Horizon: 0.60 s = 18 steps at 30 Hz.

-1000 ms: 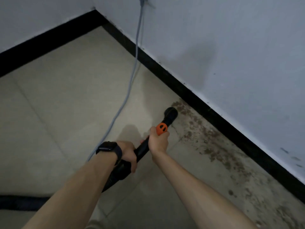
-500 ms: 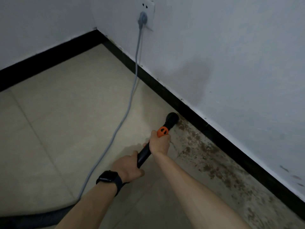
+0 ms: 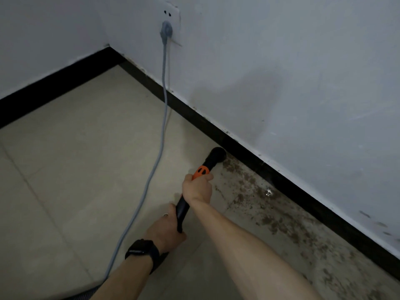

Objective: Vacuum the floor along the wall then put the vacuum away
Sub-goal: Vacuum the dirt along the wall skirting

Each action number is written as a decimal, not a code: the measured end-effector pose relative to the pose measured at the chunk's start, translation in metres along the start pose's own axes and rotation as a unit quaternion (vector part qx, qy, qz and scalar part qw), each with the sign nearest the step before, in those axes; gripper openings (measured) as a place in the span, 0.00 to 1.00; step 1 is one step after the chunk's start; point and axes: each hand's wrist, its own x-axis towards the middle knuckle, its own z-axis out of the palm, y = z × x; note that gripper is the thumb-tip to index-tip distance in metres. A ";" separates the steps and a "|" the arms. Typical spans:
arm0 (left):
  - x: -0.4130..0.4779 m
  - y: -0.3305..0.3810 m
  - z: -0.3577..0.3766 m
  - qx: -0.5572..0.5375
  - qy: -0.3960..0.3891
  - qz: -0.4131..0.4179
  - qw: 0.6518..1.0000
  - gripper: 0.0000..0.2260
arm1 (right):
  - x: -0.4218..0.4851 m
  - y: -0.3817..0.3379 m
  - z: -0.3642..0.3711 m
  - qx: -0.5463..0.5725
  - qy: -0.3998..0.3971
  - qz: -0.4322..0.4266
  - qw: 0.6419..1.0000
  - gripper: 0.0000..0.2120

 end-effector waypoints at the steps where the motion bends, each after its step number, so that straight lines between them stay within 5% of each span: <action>1: 0.002 0.001 0.000 -0.010 -0.009 0.000 1.000 0.25 | 0.001 -0.001 -0.001 -0.013 0.001 -0.002 1.000 0.27; 18: 0.010 0.026 0.012 -0.078 -0.078 -0.004 0.994 0.26 | 0.009 0.009 -0.017 -0.092 0.019 -0.023 0.995 0.25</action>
